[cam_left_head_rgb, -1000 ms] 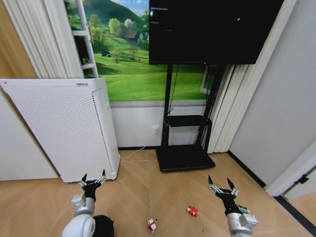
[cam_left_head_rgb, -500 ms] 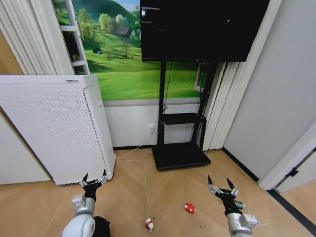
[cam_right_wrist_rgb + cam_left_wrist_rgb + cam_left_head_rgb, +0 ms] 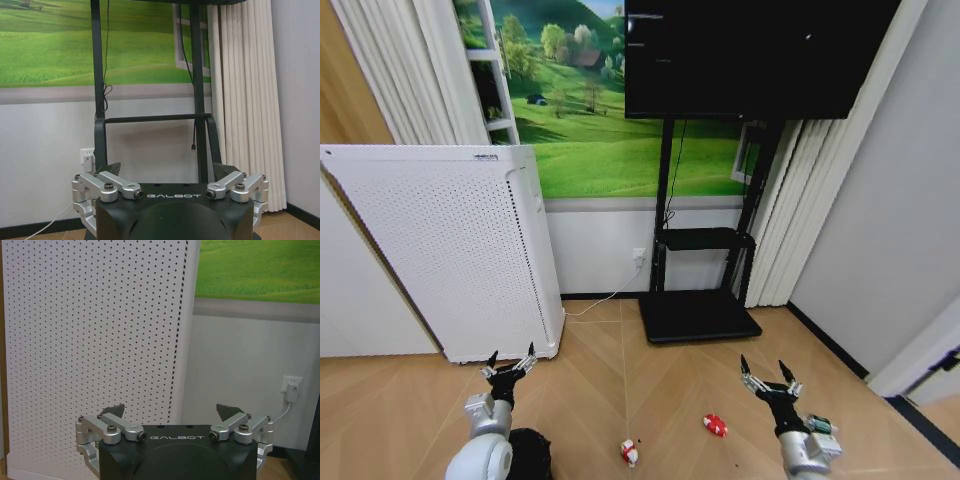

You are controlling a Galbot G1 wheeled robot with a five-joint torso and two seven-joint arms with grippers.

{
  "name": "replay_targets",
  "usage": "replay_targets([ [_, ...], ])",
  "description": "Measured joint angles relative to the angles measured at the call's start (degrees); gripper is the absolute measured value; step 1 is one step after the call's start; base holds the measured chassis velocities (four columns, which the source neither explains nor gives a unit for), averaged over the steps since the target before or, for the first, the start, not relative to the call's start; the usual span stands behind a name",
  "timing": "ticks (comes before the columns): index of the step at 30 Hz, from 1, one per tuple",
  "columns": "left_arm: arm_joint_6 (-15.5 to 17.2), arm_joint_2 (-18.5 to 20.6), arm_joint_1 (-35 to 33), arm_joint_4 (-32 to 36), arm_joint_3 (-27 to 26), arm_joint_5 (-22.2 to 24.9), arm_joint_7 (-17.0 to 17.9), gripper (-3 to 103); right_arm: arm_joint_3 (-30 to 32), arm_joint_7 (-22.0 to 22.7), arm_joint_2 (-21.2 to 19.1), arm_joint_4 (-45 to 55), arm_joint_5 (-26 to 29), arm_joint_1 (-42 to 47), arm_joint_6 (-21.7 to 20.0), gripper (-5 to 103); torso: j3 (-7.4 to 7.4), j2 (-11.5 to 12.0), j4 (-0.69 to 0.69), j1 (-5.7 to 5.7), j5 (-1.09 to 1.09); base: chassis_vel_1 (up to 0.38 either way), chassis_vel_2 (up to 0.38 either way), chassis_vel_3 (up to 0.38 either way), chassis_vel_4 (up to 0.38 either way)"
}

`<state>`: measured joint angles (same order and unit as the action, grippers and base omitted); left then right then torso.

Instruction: Pick up the trash bin and place the garbage on the floor into it.

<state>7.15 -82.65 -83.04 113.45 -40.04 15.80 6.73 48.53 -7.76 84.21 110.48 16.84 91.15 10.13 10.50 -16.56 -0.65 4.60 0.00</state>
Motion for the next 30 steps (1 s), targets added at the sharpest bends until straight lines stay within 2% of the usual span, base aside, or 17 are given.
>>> replay_targets([
  [11,-0.15,-0.09,0.03,-0.01,-0.05,0.14,-0.01,100,-0.07,-0.22,0.06,-0.14,-0.09,-0.11,0.13,100,-1.71,2.41,0.0,-0.69,0.0,0.0,0.0,0.0,0.0],
  [19,-0.2,-0.14,0.06,-0.06,-0.05,0.14,-0.01,100,-0.08,-0.25,0.08,-0.19,-0.11,-0.11,0.17,100,-2.34,3.23,0.0,-0.89,0.0,0.0,0.0,0.0,0.0],
  [30,-0.21,-0.14,0.11,-0.14,-0.02,0.11,-0.02,100,-0.09,-0.26,0.11,-0.19,-0.1,-0.09,0.21,100,-5.07,6.78,0.0,-1.7,0.0,0.0,0.0,0.0,0.0],
])
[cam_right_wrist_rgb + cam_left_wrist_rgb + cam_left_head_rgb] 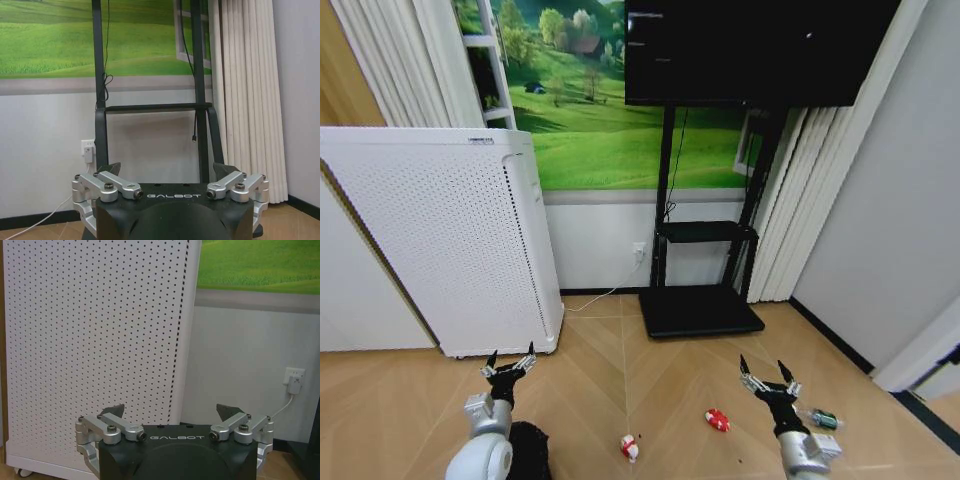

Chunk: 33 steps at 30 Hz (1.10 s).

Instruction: Pick up the trash bin and place the garbage on the floor into it.

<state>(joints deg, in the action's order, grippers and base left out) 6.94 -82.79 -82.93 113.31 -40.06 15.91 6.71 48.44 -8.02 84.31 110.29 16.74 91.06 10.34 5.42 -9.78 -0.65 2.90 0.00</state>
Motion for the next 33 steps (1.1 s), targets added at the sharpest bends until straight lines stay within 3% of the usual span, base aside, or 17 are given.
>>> replay_targets([
  [12,-2.19,0.04,0.02,-1.23,0.17,-2.25,-0.06,100,-0.09,-0.44,-0.18,-0.46,0.8,0.04,0.81,100,-1.91,2.3,0.0,-0.39,0.0,0.0,0.0,0.0,0.0],
  [23,-0.99,0.61,-0.21,-0.64,0.08,-3.25,0.9,100,-0.14,-0.26,-0.42,-1.03,-0.34,-0.02,0.96,100,-1.87,2.23,0.0,-0.37,0.0,0.0,0.0,0.0,0.0],
  [26,1.35,1.97,-1.11,0.98,-0.39,-2.55,2.27,100,-0.07,0.27,-1.01,-0.89,-1.49,0.24,0.53,100,-1.82,2.17,-0.01,-0.35,-0.01,0.0,0.0,0.0,0.0],
  [28,3.89,5.51,-3.01,3.72,-1.78,-1.71,4.37,100,0.3,0.68,-1.97,-0.64,-3.53,0.66,0.1,100,-1.78,2.09,0.0,-0.33,-0.02,0.0,0.0,0.0,0.0],
  [29,3.89,5.51,-3.01,3.72,-1.78,-1.71,4.37,100,0.3,0.68,-1.97,-0.64,-3.53,0.66,0.1,100,-1.78,2.09,0.0,-0.33,-0.02,0.0,0.0,0.0,0.0],
  [30,5.48,8.5,-5.21,6.24,-3.03,-0.48,5.7,100,0.41,1.25,-2.33,-0.77,-5.07,1.01,0.08,100,-1.74,2.05,0.01,-0.32,0.0,0.0,0.0,0.0,0.0],
  [33,6.75,12.34,-9.03,8.93,-5.24,1.27,6.37,100,0.1,3.21,-2.37,-1.27,-5.52,1.35,0.11,100,-1.71,2.0,0.0,-0.31,0.01,0.0,0.0,0.0,0.0],
])
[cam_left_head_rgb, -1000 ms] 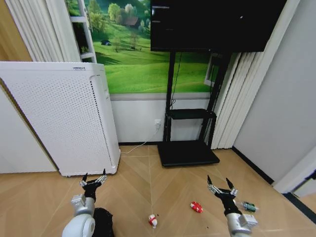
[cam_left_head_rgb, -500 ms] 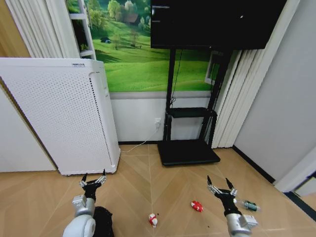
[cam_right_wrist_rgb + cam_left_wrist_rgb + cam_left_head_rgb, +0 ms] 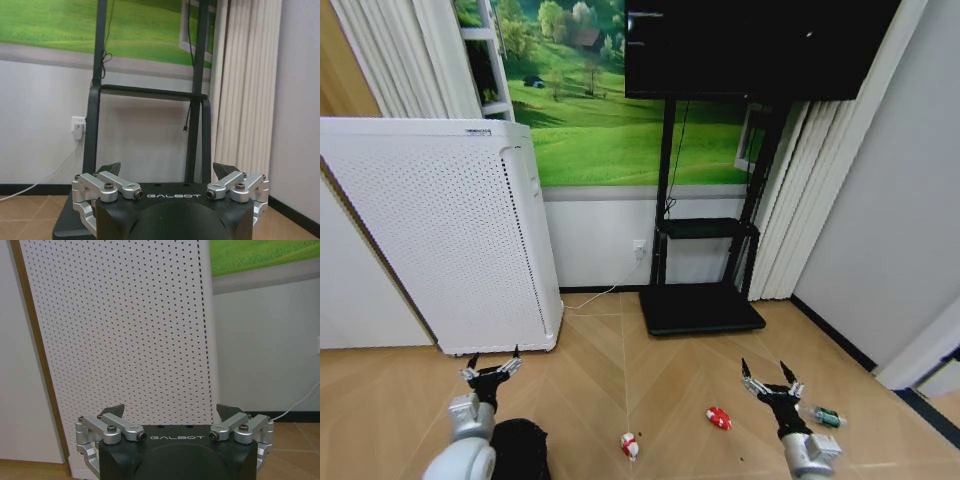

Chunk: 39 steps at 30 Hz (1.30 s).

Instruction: Pick up the trash bin and place the garbage on the floor into it.

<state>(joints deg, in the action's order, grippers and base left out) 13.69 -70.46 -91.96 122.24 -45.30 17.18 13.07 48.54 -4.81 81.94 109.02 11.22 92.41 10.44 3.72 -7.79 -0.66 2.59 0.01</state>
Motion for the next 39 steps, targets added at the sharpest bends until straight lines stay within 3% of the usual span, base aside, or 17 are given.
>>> replay_targets([
  [7,1.02,6.17,-10.08,0.01,-1.57,2.17,-0.34,100,0.98,1.43,0.22,0.86,1.04,1.91,0.21,100,0.08,-0.1,-0.02,0.02,-0.02,0.0,0.0,0.0,0.0],
  [14,0.99,6.06,-15.66,-0.63,-1.69,2.49,-1.27,100,1.3,2.01,-0.15,1.31,2.13,1.56,0.22,100,0.12,-0.15,0.02,0.04,-0.01,0.0,0.0,0.0,0.0],
  [20,2.95,4.91,-20.6,0.74,-1.05,0.43,-2.31,98,1.13,2.26,-0.31,0.87,2.53,1.02,0.35,100,0.16,-0.21,0.01,0.05,0.0,0.0,0.0,0.0,0.0],
  [26,8.76,4.44,-22.27,1.67,-2.64,-3.76,-3.87,77,1.04,2.29,-0.2,0.25,2.63,0.91,0.83,100,0.19,-0.24,0.0,0.06,-0.01,0.0,0.0,0.0,0.0],
  [32,10.52,4.61,-22.16,-0.29,-3.44,-4.99,-6.08,81,1.12,2.3,-0.31,0.14,2.99,0.45,0.83,100,0.21,-0.26,0.01,0.06,-0.01,0.0,0.0,0.0,0.0],
  [35,10.55,4.49,-21.57,-2.09,-2.87,-5.11,-6.94,88,1.1,2.31,-0.25,0.1,2.96,0.4,0.81,100,0.21,-0.27,0.0,0.07,-0.02,0.0,0.0,0.0,0.0],
  [39,8.55,4.23,-20.83,-5.01,-1.9,-6.27,-10.05,93,0.91,2.32,0.09,-0.11,2.53,0.38,0.75,100,0.22,-0.28,0.01,0.07,-0.01,0.0,0.0,0.0,0.0],
])
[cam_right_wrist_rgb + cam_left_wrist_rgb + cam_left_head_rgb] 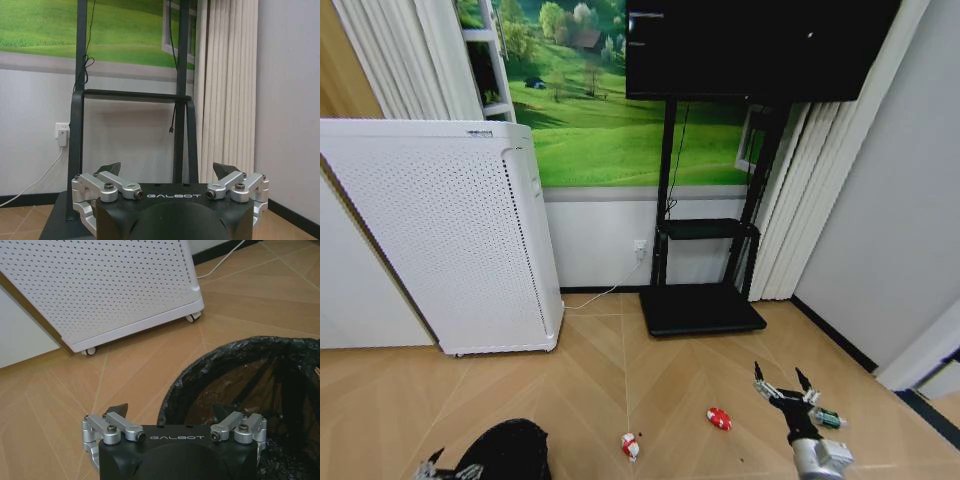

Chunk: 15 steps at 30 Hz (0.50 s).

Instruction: Pick up the trash bin and place the garbage on the floor into it.

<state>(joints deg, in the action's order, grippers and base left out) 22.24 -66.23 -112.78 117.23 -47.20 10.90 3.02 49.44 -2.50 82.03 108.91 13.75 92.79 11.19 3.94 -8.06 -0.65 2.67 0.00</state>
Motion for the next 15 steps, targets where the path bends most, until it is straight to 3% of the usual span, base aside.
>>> replay_targets([
  [9,-3.95,0.39,1.34,-5.8,0.38,-1.17,-4.73,93,-0.04,0.05,0.0,-0.52,-0.4,-0.18,-0.19,100,0.01,-0.02,0.0,0.0,0.0,0.0,0.0,0.0,0.0],
  [15,-4.77,0.53,2.62,-8.62,0.86,-1.24,-5.17,93,-0.24,0.12,0.03,-0.9,-0.93,-0.25,-0.23,100,0.02,-0.03,0.0,0.01,0.0,0.0,0.0,0.0,0.0],
])
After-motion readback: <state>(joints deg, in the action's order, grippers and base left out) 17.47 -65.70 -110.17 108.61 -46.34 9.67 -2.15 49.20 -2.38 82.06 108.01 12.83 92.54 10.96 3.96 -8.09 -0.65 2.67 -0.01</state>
